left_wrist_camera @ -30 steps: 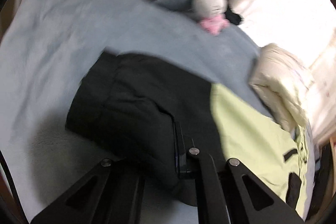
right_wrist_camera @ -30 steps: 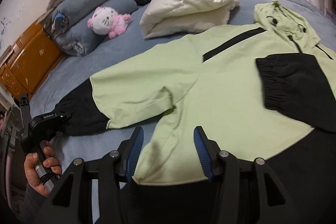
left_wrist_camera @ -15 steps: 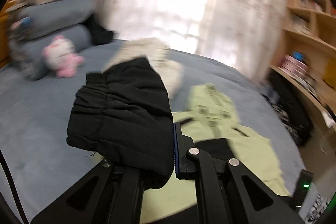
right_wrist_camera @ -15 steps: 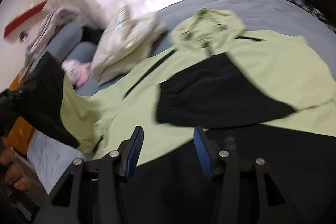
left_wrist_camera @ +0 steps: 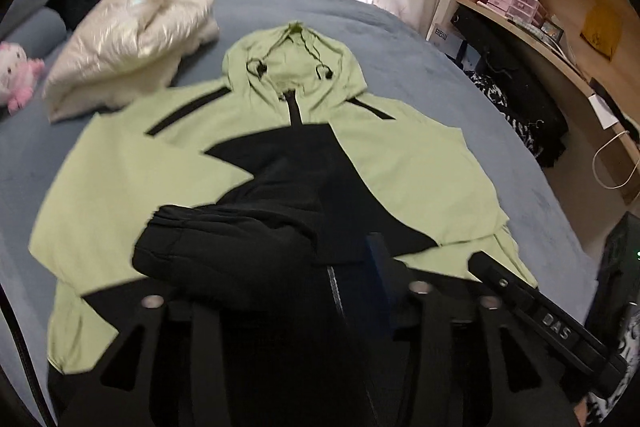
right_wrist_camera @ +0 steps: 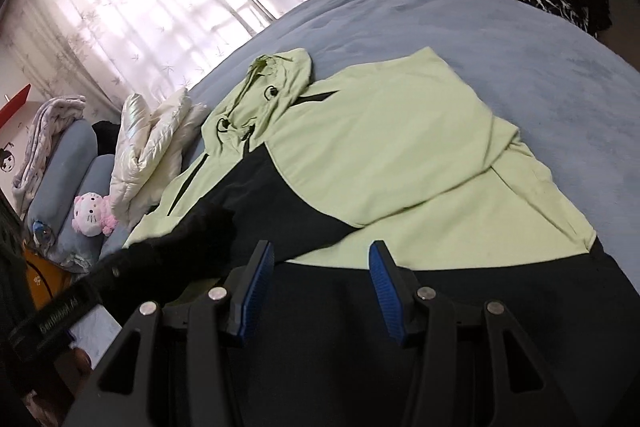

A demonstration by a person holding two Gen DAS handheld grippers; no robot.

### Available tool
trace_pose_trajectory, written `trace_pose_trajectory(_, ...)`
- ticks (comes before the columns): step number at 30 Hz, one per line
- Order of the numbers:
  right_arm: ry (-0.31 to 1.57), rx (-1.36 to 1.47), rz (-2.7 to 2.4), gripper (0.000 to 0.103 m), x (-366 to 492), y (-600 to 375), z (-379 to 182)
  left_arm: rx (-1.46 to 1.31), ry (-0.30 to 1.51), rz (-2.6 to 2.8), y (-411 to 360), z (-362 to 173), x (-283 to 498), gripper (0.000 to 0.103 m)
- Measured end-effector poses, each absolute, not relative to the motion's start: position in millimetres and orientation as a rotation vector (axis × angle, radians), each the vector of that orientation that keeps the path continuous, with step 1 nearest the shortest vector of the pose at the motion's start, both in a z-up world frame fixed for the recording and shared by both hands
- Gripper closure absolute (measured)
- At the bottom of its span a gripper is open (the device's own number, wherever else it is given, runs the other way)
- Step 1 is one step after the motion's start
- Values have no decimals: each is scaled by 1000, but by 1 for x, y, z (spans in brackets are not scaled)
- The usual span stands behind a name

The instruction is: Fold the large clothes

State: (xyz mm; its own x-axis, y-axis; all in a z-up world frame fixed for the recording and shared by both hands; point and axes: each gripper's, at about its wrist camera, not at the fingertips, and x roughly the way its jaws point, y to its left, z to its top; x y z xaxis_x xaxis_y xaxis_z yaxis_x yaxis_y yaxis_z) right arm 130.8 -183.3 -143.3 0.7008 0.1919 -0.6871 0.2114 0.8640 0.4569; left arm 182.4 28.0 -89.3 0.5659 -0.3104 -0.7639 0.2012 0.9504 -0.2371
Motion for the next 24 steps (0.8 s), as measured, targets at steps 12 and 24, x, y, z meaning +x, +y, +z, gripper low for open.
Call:
trace_pose_trajectory(12,843,457,183,53,133,-141,-137,-216,982,-360,60,-88,151,26)
trace_pose_trajectory(24,941,508,329,49,143,-120,-142,-306,1071,-578,77,-128,128,11)
